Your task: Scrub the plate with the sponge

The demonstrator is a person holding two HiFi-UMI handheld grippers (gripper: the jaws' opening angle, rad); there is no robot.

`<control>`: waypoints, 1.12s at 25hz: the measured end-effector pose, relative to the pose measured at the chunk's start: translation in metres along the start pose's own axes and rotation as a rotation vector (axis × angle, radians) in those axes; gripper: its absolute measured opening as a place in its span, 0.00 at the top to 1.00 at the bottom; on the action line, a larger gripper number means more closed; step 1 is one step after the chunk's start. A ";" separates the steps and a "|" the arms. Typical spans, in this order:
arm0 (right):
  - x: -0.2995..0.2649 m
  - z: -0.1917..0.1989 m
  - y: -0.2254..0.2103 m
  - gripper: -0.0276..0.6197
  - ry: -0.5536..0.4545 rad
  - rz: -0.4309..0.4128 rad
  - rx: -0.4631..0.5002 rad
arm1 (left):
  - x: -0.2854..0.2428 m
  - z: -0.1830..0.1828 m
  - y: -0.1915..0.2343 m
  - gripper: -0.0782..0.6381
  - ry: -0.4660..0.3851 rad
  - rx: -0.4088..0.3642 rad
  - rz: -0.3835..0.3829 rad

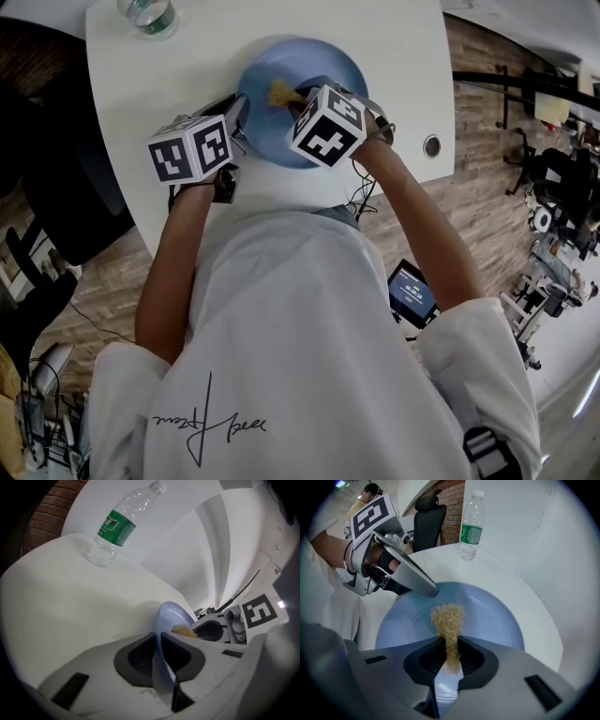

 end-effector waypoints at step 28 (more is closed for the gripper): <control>0.023 0.051 0.035 0.89 -0.114 -0.148 -0.212 | 0.005 0.012 -0.017 0.81 0.047 -0.050 -0.057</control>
Point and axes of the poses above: the fingertips, and each gripper's own axes: x backward along the fingers, y to its left, z out of its underside, the point moved 7 cm from there along x, backward along the fingers, and after that the axes turned 9 degrees about y, right-handed, at the moved point
